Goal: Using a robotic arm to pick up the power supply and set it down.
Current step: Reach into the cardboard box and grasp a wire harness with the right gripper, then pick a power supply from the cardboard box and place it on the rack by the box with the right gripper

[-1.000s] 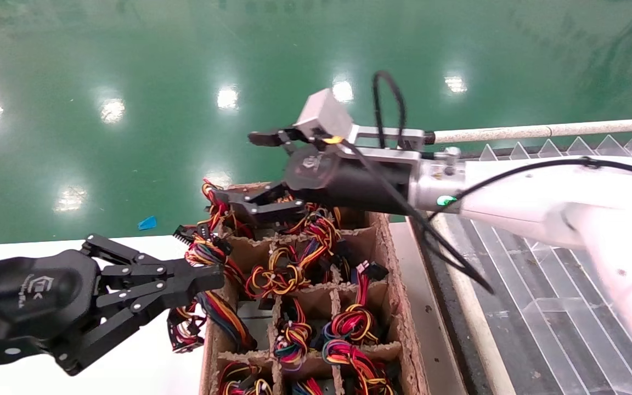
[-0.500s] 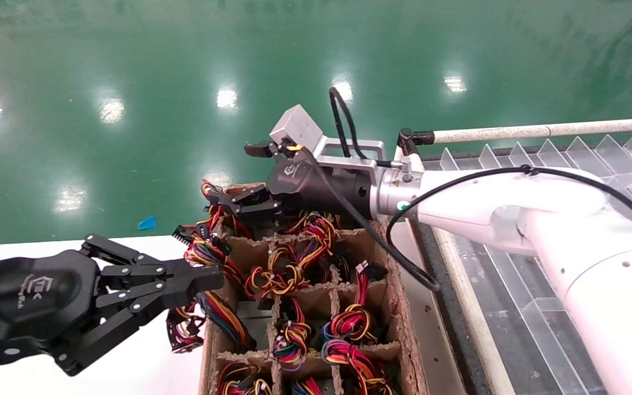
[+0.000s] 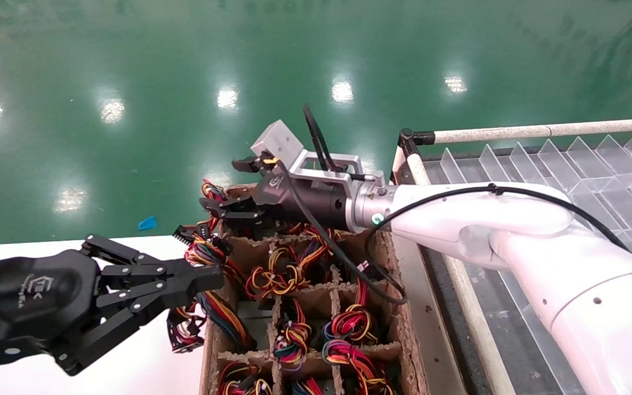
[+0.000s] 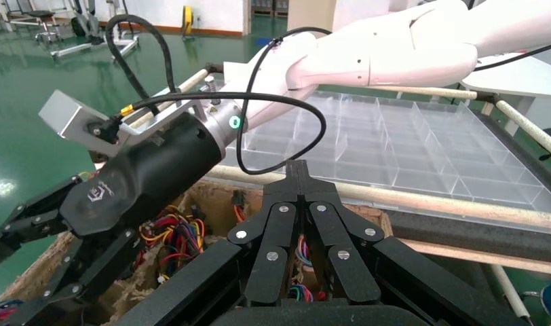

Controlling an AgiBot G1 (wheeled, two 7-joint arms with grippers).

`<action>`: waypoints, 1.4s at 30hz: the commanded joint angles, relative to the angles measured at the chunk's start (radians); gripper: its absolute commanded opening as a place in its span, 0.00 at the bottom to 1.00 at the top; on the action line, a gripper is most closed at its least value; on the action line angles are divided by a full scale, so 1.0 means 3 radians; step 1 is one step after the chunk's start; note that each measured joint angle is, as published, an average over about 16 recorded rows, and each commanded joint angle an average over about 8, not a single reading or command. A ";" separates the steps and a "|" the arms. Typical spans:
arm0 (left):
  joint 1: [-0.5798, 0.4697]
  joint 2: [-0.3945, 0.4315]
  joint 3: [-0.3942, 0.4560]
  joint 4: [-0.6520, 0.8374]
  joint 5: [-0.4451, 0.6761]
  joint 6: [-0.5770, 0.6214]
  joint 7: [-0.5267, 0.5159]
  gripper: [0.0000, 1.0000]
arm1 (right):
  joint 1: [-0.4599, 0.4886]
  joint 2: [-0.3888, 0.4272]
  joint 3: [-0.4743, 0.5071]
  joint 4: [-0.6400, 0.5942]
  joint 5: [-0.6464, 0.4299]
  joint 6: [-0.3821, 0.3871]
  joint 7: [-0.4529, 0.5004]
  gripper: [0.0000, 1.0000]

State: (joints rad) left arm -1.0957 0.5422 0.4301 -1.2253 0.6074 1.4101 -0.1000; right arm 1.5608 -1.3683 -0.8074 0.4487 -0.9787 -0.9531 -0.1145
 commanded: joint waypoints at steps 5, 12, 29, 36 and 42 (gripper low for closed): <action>0.0000 0.0000 0.0000 0.0000 0.0000 0.0000 0.0000 0.00 | -0.0005 0.0010 -0.0222 0.0058 0.0157 0.0127 0.0057 0.00; 0.0000 0.0000 0.0000 0.0000 0.0000 0.0000 0.0000 0.00 | 0.0031 0.0030 -0.0384 0.0015 0.0311 0.0090 0.0053 0.00; 0.0000 0.0000 0.0000 0.0000 0.0000 0.0000 0.0000 0.00 | 0.0192 0.0079 -0.0520 -0.0357 0.0536 -0.0439 -0.0084 0.00; 0.0000 0.0000 0.0000 0.0000 0.0000 0.0000 0.0000 0.00 | 0.0339 0.0105 -0.0560 -0.0467 0.0536 -0.0772 -0.0291 0.00; 0.0000 0.0000 0.0000 0.0000 0.0000 0.0000 0.0000 0.00 | 0.0585 0.0149 -0.0536 -0.0577 0.0562 -0.1079 -0.0542 0.00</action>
State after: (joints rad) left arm -1.0957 0.5421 0.4301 -1.2253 0.6074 1.4100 -0.1000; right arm 1.7385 -1.3221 -0.9697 0.2787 -0.8139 -1.2645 -0.2717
